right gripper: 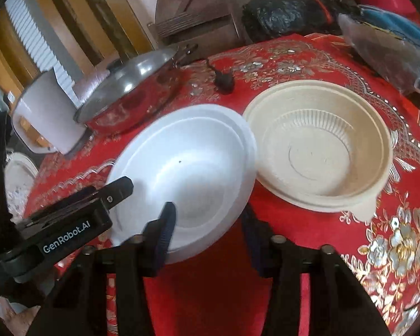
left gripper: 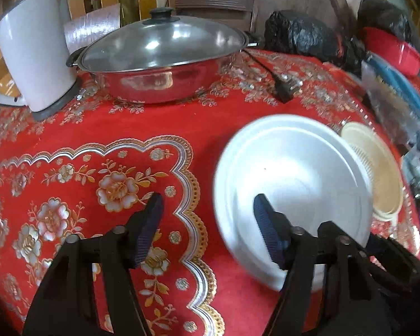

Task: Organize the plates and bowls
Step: 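Close both tools on the white plate rim and lift it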

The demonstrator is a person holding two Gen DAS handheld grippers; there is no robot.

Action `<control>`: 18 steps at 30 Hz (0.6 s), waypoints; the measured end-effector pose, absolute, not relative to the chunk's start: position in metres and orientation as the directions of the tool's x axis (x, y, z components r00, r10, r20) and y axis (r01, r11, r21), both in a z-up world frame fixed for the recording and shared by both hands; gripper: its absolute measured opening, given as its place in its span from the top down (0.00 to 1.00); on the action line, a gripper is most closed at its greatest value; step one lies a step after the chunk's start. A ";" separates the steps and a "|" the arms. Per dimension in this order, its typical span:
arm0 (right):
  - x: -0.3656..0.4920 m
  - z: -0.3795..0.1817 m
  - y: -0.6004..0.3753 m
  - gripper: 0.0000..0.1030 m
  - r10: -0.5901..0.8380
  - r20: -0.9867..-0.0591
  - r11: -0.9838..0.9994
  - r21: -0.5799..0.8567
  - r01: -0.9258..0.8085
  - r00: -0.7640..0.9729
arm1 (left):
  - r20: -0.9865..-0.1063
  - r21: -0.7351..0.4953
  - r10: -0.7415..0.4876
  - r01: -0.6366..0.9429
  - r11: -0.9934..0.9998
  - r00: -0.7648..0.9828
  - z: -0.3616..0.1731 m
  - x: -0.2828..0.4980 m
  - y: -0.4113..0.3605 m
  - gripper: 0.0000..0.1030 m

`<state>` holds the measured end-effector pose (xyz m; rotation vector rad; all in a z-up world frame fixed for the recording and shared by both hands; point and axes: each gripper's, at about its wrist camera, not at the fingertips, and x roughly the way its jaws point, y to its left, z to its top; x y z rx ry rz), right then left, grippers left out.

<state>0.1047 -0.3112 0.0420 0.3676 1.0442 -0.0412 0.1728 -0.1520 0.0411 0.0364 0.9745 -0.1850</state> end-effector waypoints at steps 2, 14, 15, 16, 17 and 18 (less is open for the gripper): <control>0.106 0.038 -0.311 0.79 0.146 -0.849 0.941 0.278 0.194 0.508 | -0.842 -0.057 -0.140 0.172 0.983 0.521 0.033 0.177 -0.151 0.63; 0.096 0.048 -0.306 0.87 0.204 -0.838 0.933 0.322 0.158 0.506 | -0.843 -0.032 -0.132 0.196 0.980 0.522 0.037 0.155 -0.140 0.83; 0.094 0.050 -0.303 0.87 0.207 -0.836 0.935 0.322 0.149 0.509 | -0.841 -0.029 -0.128 0.193 0.981 0.525 0.039 0.150 -0.137 0.83; 0.093 0.052 -0.299 0.87 0.210 -0.834 0.936 0.321 0.141 0.510 | -0.839 -0.025 -0.123 0.188 0.982 0.530 0.042 0.145 -0.131 0.83; 0.091 0.055 -0.294 0.87 0.216 -0.832 0.938 0.323 0.129 0.510 | -0.838 -0.021 -0.118 0.184 0.983 0.533 0.043 0.141 -0.128 0.83; 0.090 0.056 -0.291 0.87 0.222 -0.833 0.939 0.323 0.120 0.508 | -0.839 -0.018 -0.112 0.178 0.984 0.533 0.045 0.135 -0.121 0.83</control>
